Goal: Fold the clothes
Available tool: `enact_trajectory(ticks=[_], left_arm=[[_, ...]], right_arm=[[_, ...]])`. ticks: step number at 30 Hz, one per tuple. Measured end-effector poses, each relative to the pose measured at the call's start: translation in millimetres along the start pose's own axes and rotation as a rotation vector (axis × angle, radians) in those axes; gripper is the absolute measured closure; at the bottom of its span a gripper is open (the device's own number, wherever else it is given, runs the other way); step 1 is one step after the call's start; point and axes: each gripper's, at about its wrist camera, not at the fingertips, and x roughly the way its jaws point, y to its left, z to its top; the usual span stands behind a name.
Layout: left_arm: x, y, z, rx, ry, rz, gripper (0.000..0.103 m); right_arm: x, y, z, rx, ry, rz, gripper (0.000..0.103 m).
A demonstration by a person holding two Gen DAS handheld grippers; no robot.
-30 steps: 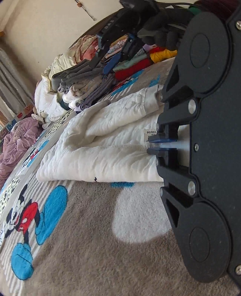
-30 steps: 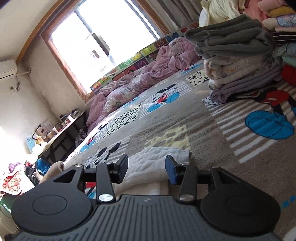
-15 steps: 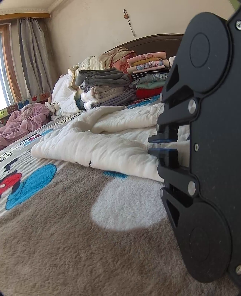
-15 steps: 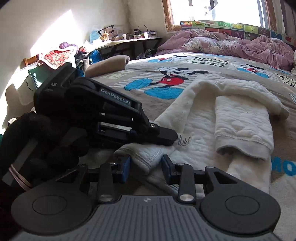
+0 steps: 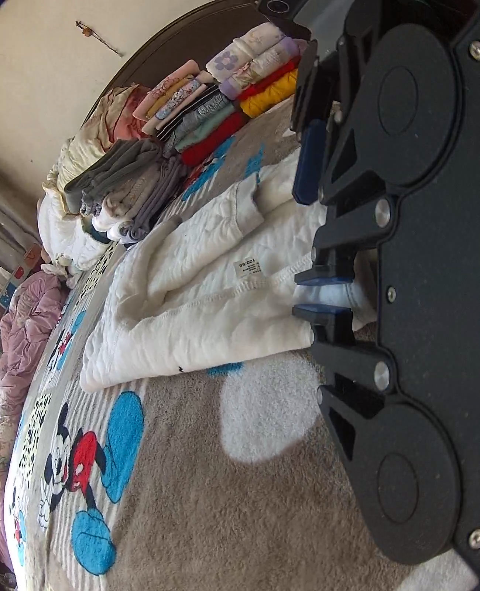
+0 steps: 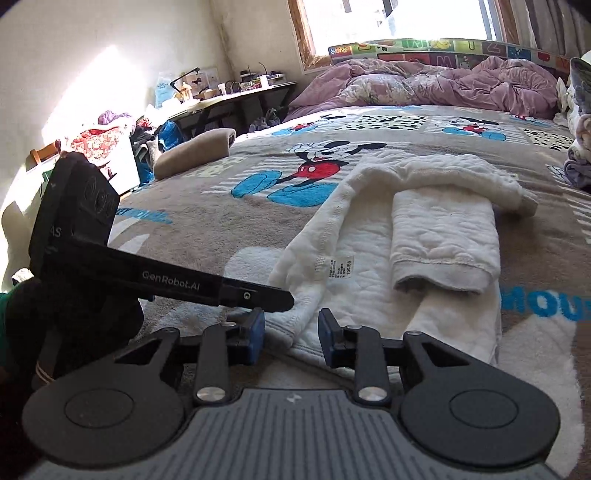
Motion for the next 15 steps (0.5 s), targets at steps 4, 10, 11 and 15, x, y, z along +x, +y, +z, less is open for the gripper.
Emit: enact_trajectory(ticks=[4, 10, 11, 15], left_arm=[[4.4, -15.9, -4.5, 0.157, 0.004, 0.046, 0.096], [7.4, -22.1, -5.3, 0.229, 0.018, 0.066, 0.096], [7.9, -22.6, -5.0, 0.232, 0.019, 0.068, 0.096], [7.9, -20.8, -3.6, 0.223, 0.024, 0.058, 0.096]], right_arm=[[-3.7, -18.8, 34.3, 0.067, -0.058, 0.012, 0.069], [77.9, -1.7, 89.0, -0.066, 0.019, 0.021, 0.071], [94.2, -3.7, 93.8, -0.071, 0.049, -0.001, 0.072], [147.0, -31.3, 91.4, -0.027, 0.188, -0.078, 0.078]])
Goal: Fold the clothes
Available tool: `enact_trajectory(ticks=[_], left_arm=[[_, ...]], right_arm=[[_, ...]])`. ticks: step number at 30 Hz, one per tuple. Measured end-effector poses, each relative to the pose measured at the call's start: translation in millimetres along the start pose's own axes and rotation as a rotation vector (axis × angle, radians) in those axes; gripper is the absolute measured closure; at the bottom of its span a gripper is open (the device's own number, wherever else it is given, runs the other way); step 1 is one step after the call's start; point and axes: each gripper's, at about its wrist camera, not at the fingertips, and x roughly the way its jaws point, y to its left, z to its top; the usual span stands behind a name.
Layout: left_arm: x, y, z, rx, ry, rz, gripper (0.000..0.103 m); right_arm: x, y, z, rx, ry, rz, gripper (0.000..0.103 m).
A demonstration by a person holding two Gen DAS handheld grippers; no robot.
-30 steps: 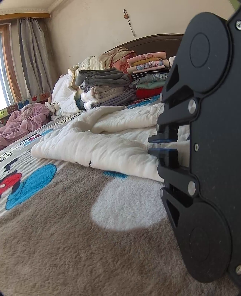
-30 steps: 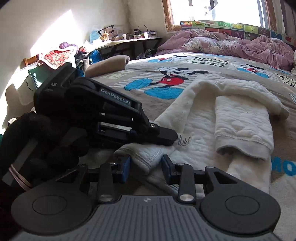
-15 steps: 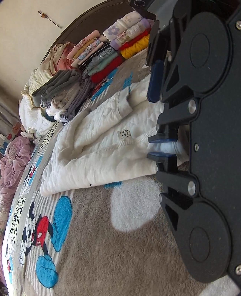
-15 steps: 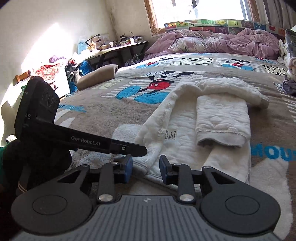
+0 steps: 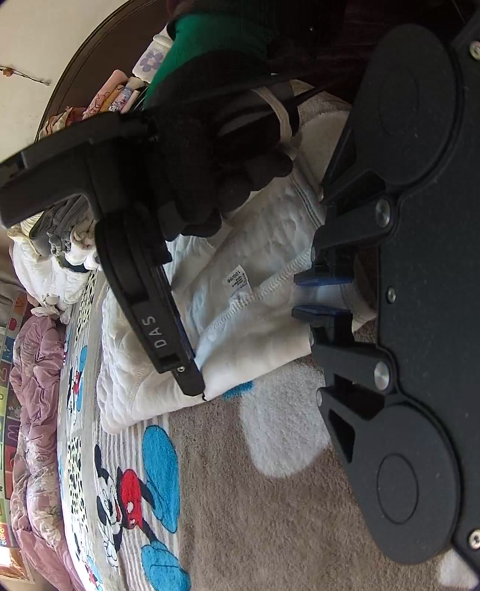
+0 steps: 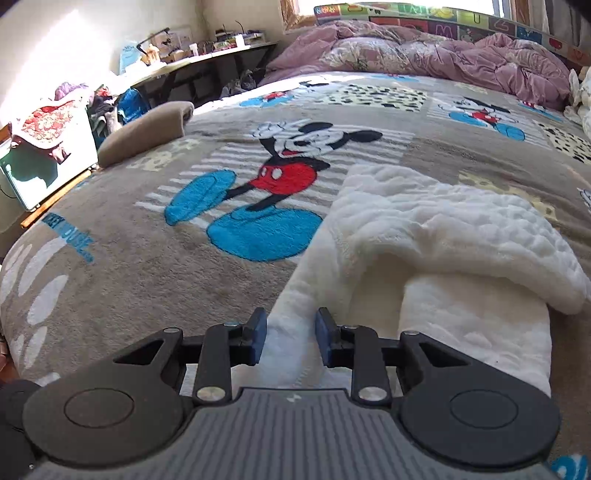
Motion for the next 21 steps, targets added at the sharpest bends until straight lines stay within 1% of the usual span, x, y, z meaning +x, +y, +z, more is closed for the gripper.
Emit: enact_trajectory(ticks=[1, 3, 7, 8, 9, 10, 11, 13, 15, 16, 17, 18, 19, 21], left_arm=[[-0.1, 0.8, 0.7, -0.002, 0.002, -0.004, 0.096], [-0.6, 1.7, 2.3, -0.004, 0.006, -0.010, 0.096], [-24.6, 14.6, 14.7, -0.041, -0.031, -0.046, 0.096], [-37.0, 21.1, 18.7, -0.070, -0.069, -0.058, 0.096], [-51.1, 30.2, 23.3, -0.117, -0.127, -0.067, 0.096], [-60.8, 40.9, 29.7, -0.171, -0.181, -0.069, 0.095], [-63.1, 51.0, 39.9, -0.214, -0.214, -0.060, 0.095], [-57.0, 67.8, 64.2, -0.273, -0.241, -0.028, 0.095], [-36.6, 83.0, 91.6, -0.294, -0.227, 0.001, 0.095], [-21.4, 92.6, 105.2, -0.306, -0.211, 0.014, 0.090], [-6.1, 102.4, 116.0, -0.325, -0.195, 0.023, 0.081], [9.2, 112.4, 124.4, -0.350, -0.180, 0.029, 0.075], [23.2, 121.9, 130.6, -0.370, -0.166, 0.036, 0.064], [49.0, 140.1, 139.1, -0.399, -0.139, 0.052, 0.063]], right_arm=[[6.5, -6.6, -2.3, 0.021, 0.012, 0.010, 0.079], [5.4, -7.4, -5.5, 0.029, 0.010, 0.020, 0.079], [1.4, -12.3, -11.4, 0.068, -0.007, 0.038, 0.080], [-0.4, -14.9, -10.9, 0.087, -0.010, 0.045, 0.080], [-1.1, -16.8, -10.8, 0.100, -0.012, 0.052, 0.080], [-1.9, -19.2, -11.6, 0.114, -0.014, 0.061, 0.080], [-2.5, -21.1, -12.1, 0.124, -0.015, 0.069, 0.080], [-2.9, -21.0, -11.2, 0.120, -0.008, 0.071, 0.080], [-2.2, -18.1, -9.8, 0.104, 0.001, 0.061, 0.080], [-2.0, -16.7, -9.0, 0.098, 0.006, 0.057, 0.080], [-1.7, -15.7, -8.5, 0.093, 0.009, 0.053, 0.080], [-1.7, -15.6, -8.7, 0.091, 0.009, 0.052, 0.080], [-1.7, -15.5, -8.9, 0.090, 0.008, 0.051, 0.080], [-2.0, -14.5, -9.9, 0.078, 0.006, 0.047, 0.080]])
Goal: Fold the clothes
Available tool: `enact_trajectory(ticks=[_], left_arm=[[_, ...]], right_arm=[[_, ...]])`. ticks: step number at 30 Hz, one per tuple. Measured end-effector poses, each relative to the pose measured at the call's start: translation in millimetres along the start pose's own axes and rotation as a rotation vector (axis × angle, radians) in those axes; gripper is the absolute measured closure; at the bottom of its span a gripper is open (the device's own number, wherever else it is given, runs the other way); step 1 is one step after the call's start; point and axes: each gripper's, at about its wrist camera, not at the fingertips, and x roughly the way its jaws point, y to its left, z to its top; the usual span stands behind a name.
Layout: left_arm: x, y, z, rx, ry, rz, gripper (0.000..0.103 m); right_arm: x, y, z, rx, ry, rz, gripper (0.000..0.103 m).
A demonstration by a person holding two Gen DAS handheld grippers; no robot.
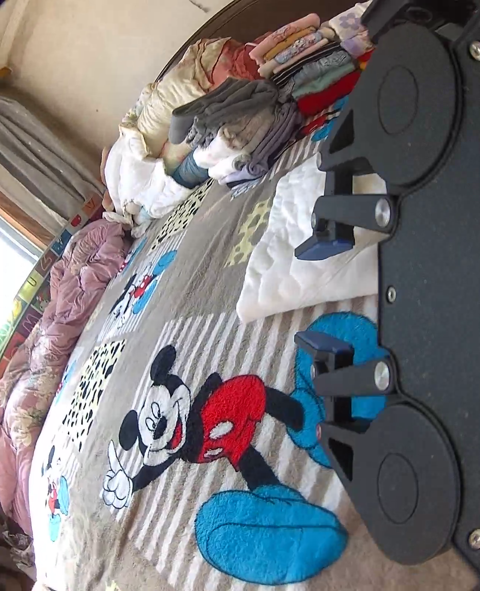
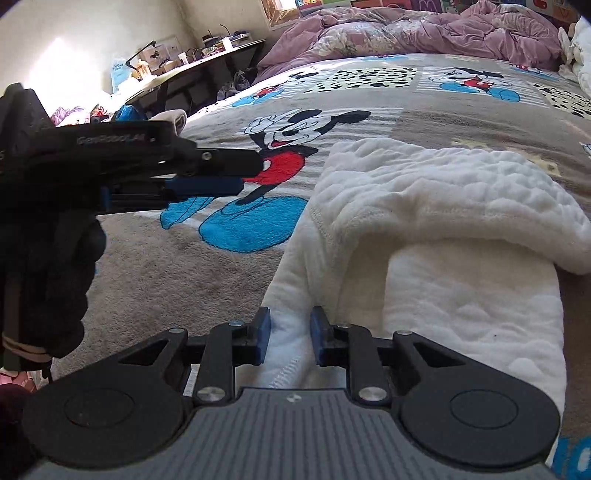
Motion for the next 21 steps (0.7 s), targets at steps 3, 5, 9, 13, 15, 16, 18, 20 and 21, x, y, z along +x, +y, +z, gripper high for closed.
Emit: enact_trajectory(ticks=[3, 5, 9, 13, 15, 16, 18, 20, 21], left_arm=[[28.9, 11.6, 10.6, -0.046, 0.024, -0.059, 0.063], [39.8, 4.1, 16.5, 0.021, 0.014, -0.060, 0.063], [61.0, -34.9, 15.8, 0.427, 0.027, 0.045, 0.067], [80.2, -59.5, -7.2, 0.714, 0.048, 0.073, 0.067], [85.6, -56.8, -14.2, 0.737, 0.044, 0.075, 0.067], [85.0, -52.8, -11.9, 0.717, 0.045, 0.064, 0.067], [77.5, -45.7, -2.6, 0.663, 0.035, 0.051, 0.066], [67.1, -42.8, 4.9, 0.607, 0.012, 0.051, 0.066], [62.4, -40.7, 6.6, 0.590, 0.012, 0.039, 0.066]], right_arm=[[0.0, 4.6, -1.7, -0.034, -0.002, -0.016, 0.080], [0.5, 9.8, -2.3, -0.065, -0.001, -0.034, 0.079], [1.9, 20.6, -5.1, -0.134, -0.002, -0.071, 0.078], [3.4, 26.1, -7.0, -0.171, -0.010, -0.093, 0.078], [4.5, 25.6, -7.5, -0.170, -0.014, -0.094, 0.077], [5.1, 25.1, -7.7, -0.169, -0.015, -0.094, 0.077], [5.5, 25.5, -7.8, -0.170, -0.017, -0.098, 0.077], [5.8, 28.1, -7.8, -0.180, -0.013, -0.108, 0.077], [5.6, 28.7, -7.8, -0.178, -0.012, -0.111, 0.077]])
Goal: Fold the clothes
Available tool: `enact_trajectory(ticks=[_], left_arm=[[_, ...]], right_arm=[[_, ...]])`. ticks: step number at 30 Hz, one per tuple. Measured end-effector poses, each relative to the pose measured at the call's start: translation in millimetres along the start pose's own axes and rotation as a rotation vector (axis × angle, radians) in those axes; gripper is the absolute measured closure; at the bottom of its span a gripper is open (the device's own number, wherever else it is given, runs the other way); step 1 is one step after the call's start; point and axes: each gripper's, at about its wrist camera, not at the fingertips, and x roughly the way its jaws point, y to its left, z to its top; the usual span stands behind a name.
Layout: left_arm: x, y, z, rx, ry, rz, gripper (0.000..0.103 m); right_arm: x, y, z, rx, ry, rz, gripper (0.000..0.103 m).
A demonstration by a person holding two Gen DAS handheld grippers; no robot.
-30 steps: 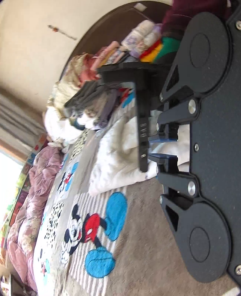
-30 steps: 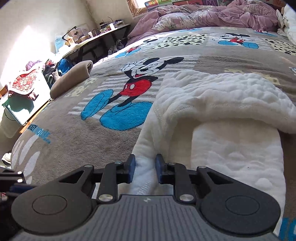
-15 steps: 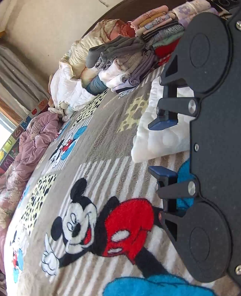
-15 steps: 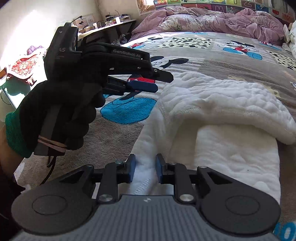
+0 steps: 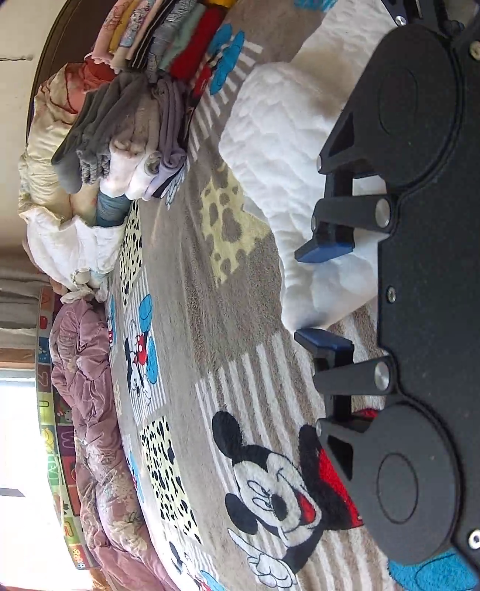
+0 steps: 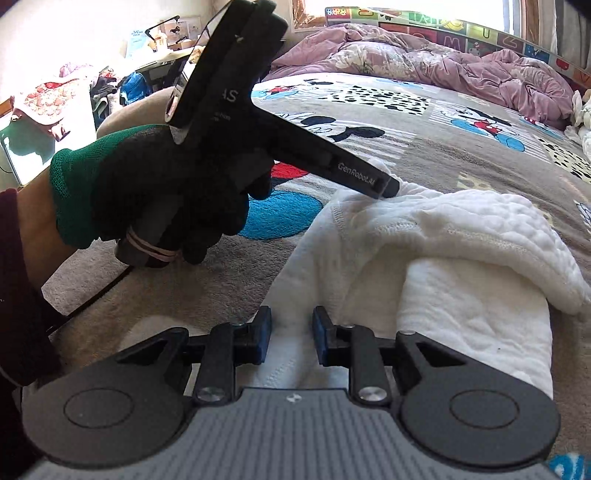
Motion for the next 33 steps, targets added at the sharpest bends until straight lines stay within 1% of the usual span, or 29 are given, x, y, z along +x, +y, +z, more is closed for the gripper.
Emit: enact_trajectory(ticks=[2, 4, 6, 7, 8, 11, 14, 17, 22, 25, 27, 28, 29, 31, 33], left_arm=[[-9.2, 5.3, -1.2, -0.028, -0.007, -0.028, 0.066], [-13.1, 12.1, -1.8, -0.082, -0.019, -0.046, 0.066], [-11.0, 17.8, 1.9, -0.151, -0.044, -0.091, 0.067], [-7.3, 17.5, 3.8, -0.166, -0.046, -0.107, 0.067], [-1.8, 14.6, 5.5, -0.163, -0.039, -0.115, 0.067], [22.2, 4.9, 1.7, -0.147, 0.038, -0.098, 0.066], [33.2, 0.5, 1.0, -0.120, 0.068, -0.098, 0.065], [35.6, -1.5, 0.6, -0.085, 0.076, -0.090, 0.063], [36.0, -16.6, -5.6, 0.010, 0.061, -0.017, 0.062], [33.2, -16.6, -5.9, 0.012, 0.054, -0.006, 0.061], [34.5, -21.6, -8.1, 0.042, 0.048, 0.017, 0.061], [32.7, -21.5, -6.6, 0.038, 0.045, 0.018, 0.061], [28.0, -17.0, -3.1, 0.008, 0.039, 0.003, 0.061], [11.9, -3.4, 4.0, -0.074, 0.000, -0.037, 0.061], [-8.3, 7.8, 7.5, -0.120, -0.039, -0.063, 0.061]], right_arm=[[-0.2, 0.7, -0.2, 0.001, 0.000, -0.006, 0.077], [-0.1, 1.7, -1.1, 0.003, -0.004, -0.011, 0.077], [0.2, 3.1, -1.5, 0.002, -0.007, -0.020, 0.077], [0.2, 4.0, -1.6, 0.001, -0.007, -0.025, 0.077], [0.1, 5.2, -1.8, -0.002, -0.007, -0.030, 0.077], [0.7, 8.9, -3.3, -0.025, -0.009, -0.045, 0.077], [1.5, 10.6, -3.5, -0.031, -0.010, -0.056, 0.077], [1.6, 14.7, -4.4, -0.047, -0.012, -0.075, 0.077], [0.6, 26.1, -7.3, -0.079, -0.013, -0.114, 0.076], [-0.2, 30.5, -8.1, -0.092, -0.005, -0.128, 0.076], [-0.5, 33.5, -8.4, -0.102, 0.003, -0.137, 0.076], [0.8, 34.6, -8.1, -0.109, 0.006, -0.142, 0.077], [1.9, 35.5, -7.8, -0.114, 0.009, -0.145, 0.077], [2.9, 35.4, -7.0, -0.112, 0.012, -0.145, 0.077], [2.8, 34.4, -6.8, -0.105, 0.013, -0.142, 0.077]])
